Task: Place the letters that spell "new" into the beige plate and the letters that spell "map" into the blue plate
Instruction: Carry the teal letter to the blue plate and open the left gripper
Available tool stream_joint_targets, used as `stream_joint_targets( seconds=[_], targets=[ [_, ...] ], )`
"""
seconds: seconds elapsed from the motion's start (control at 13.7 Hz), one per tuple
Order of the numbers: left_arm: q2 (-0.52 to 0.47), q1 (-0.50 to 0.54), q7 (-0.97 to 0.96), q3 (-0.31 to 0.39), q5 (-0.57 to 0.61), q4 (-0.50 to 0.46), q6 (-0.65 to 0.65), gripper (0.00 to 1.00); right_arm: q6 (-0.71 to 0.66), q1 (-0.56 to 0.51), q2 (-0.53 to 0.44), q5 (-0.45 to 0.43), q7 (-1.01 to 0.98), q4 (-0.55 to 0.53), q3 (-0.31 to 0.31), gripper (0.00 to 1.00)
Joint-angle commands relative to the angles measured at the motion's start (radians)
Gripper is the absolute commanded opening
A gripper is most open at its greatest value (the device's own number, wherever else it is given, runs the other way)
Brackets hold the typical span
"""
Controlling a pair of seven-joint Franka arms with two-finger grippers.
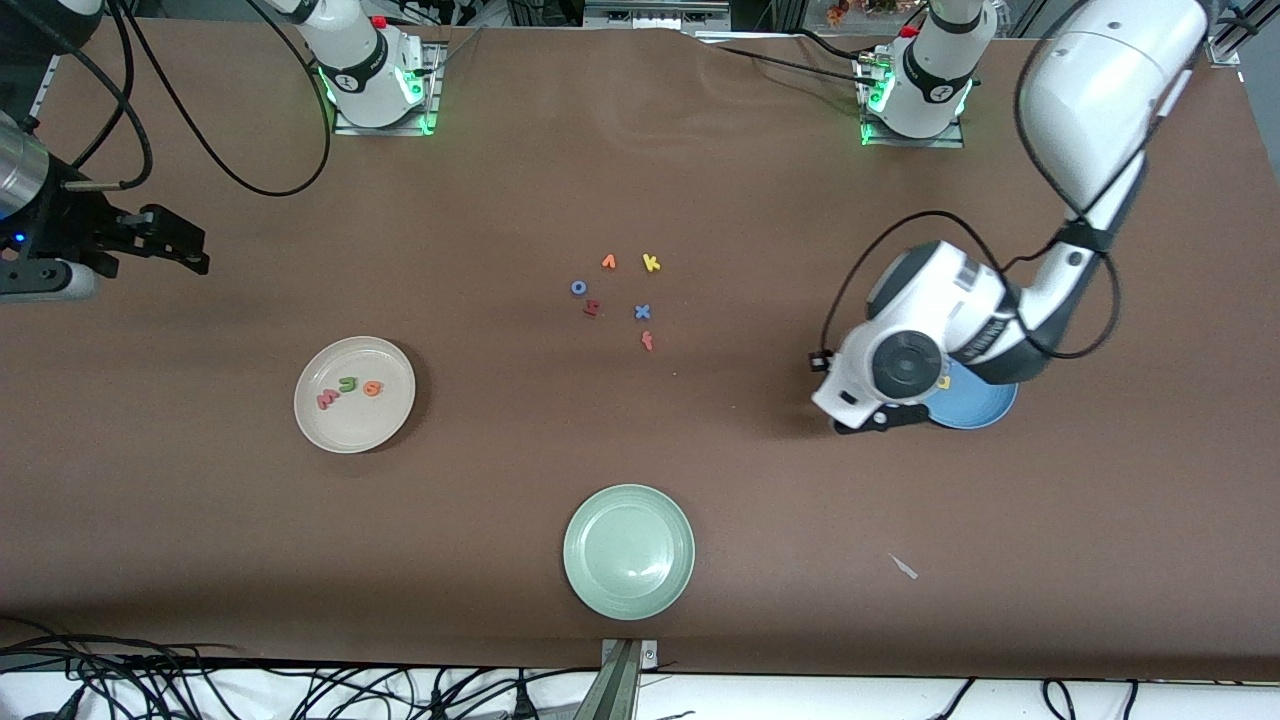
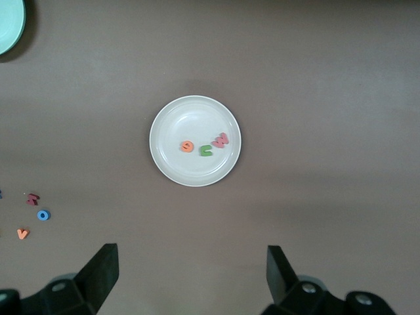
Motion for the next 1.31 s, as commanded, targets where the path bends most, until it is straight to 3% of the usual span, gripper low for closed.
stream_joint_targets(
  seconds=[0.0, 0.44, 0.51, 0.58, 0.66, 1.24],
  targets=[
    [-0.019, 0.085, 0.194, -0.004, 0.038, -0.022, -0.019, 0.00, 0.010, -0.019, -0.060, -0.016, 0.011, -0.056, 0.025, 1.00],
    [0.020, 0.142, 0.406, 0.048, 0.151, -0.048, -0.056, 0.08, -0.020, -0.019, -0.060, -0.013, -0.006, -0.029, 0.023, 1.00],
    [0.028, 0.142, 0.409, 0.050, 0.165, -0.048, -0.056, 0.20, -0.020, -0.019, -0.060, -0.010, -0.006, -0.027, 0.023, 1.00],
    [0.030, 0.142, 0.422, 0.053, 0.180, -0.048, -0.058, 0.51, -0.020, -0.019, -0.060, -0.007, -0.006, -0.026, 0.023, 1.00],
    [0.028, 0.144, 0.448, 0.056, 0.181, -0.042, -0.061, 0.99, -0.020, -0.019, -0.058, -0.010, -0.006, -0.024, 0.023, 1.00],
    [-0.009, 0.169, 0.457, 0.047, 0.136, 0.101, -0.206, 1.00, -0.020, -0.019, -0.058, -0.005, -0.006, -0.024, 0.025, 1.00]
  ],
)
